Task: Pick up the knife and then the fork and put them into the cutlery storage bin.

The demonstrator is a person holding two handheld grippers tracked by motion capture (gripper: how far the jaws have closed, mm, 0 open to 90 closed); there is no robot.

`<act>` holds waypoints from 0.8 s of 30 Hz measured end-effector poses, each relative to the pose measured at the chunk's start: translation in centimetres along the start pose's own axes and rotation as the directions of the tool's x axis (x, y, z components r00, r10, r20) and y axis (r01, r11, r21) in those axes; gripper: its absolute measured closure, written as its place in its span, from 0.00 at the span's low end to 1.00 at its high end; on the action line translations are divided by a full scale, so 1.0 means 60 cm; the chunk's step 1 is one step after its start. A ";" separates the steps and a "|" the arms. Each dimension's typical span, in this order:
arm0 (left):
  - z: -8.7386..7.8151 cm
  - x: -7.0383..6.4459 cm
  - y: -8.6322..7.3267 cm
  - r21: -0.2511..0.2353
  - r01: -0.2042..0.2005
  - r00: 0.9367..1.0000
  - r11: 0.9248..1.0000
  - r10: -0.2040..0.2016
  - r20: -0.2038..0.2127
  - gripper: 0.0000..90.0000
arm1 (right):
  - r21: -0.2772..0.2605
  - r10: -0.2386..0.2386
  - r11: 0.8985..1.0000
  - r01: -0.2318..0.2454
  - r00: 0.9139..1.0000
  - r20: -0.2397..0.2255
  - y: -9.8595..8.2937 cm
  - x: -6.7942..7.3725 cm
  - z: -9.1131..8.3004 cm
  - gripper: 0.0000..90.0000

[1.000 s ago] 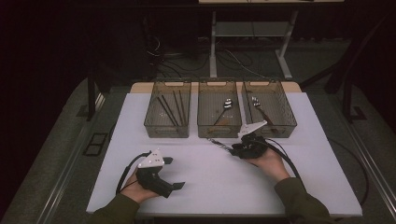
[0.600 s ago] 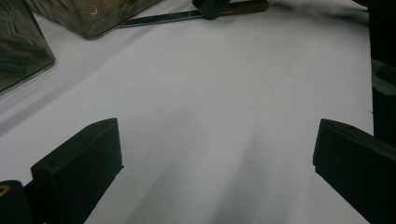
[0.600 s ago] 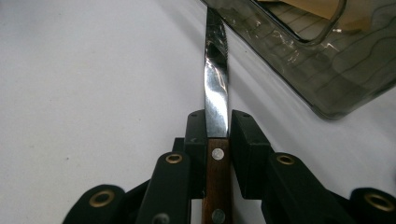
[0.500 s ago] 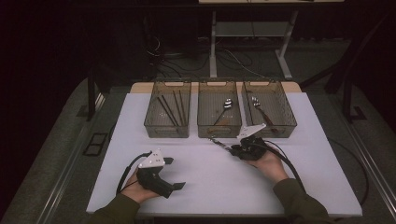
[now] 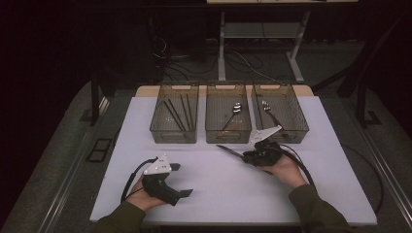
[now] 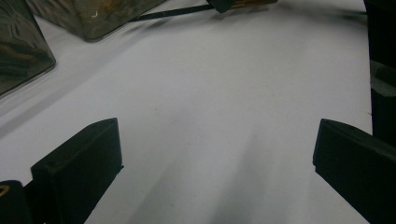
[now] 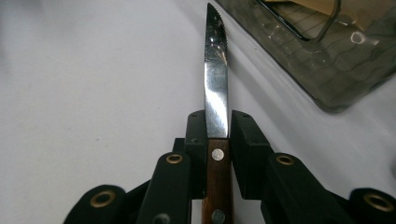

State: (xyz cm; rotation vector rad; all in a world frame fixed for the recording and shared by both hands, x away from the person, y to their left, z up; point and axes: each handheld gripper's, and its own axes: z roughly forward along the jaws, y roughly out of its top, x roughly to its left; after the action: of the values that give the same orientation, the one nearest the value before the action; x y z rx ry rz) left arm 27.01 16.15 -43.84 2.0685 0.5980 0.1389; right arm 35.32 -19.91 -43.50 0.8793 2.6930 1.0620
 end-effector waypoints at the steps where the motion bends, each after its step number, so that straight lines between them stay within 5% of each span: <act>1: 0.000 0.000 0.000 0.000 0.000 1.000 1.000 0.000 0.000 0.01 | -0.003 0.000 1.000 0.000 1.000 -0.004 0.000 0.000 -0.003 0.86; 14: 0.000 0.000 0.000 0.000 0.000 1.000 1.000 0.000 0.000 0.01 | -0.043 -0.012 0.999 0.010 0.999 -0.049 0.003 -0.006 -0.068 0.86; 24: 0.000 0.001 0.000 0.006 0.001 1.000 1.000 -0.001 -0.001 0.01 | -0.099 -0.002 0.995 -0.002 0.999 -0.038 0.004 -0.021 -0.119 0.86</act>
State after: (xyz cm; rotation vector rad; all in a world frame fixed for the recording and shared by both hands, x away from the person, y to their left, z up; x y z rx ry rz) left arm 27.08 16.17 -43.87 2.0745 0.6007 0.1378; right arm 34.30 -24.67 -38.11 0.8510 2.6440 1.2122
